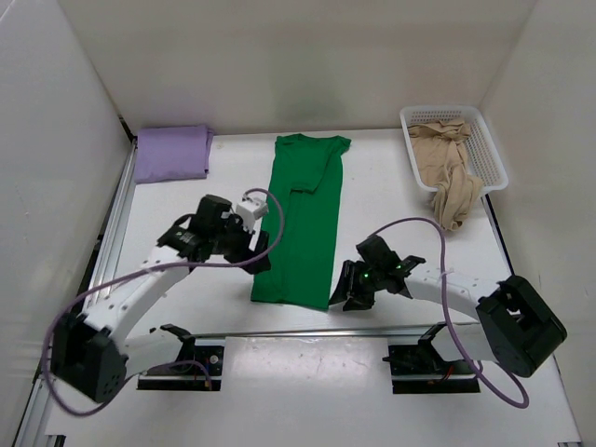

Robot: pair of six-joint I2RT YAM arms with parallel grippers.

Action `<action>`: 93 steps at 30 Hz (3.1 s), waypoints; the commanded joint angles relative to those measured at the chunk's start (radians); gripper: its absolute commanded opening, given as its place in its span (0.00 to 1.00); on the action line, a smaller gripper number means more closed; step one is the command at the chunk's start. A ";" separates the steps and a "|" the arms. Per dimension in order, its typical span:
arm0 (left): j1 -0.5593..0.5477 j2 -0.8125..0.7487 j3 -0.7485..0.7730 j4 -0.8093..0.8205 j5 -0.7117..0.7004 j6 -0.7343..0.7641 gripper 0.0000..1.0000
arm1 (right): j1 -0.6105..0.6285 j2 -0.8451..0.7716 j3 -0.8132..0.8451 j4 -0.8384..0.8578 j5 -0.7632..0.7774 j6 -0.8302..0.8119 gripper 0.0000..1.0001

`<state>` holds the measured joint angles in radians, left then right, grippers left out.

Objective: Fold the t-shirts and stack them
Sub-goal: Rotate the tshirt 90 degrees, then grab the bottom of the folded rectangular tshirt with both arms, then fold the folded rectangular tshirt in 1/3 of the way

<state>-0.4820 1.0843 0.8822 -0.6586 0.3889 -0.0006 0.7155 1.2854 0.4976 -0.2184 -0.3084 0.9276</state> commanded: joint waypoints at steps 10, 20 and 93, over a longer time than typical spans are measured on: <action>0.071 0.181 -0.246 0.069 0.027 0.001 0.74 | -0.017 0.006 -0.004 0.039 -0.014 -0.026 0.53; 0.071 0.347 -0.212 0.131 0.062 0.001 0.60 | 0.042 0.075 0.042 0.048 -0.014 -0.007 0.53; 0.234 0.961 0.797 -0.309 -0.034 0.001 0.68 | -0.247 0.544 0.855 -0.308 0.157 -0.306 0.57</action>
<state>-0.1822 2.1433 1.8107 -0.9054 0.3996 -0.0071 0.5400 1.9045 1.4906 -0.4885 -0.1719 0.5381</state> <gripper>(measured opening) 0.680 0.537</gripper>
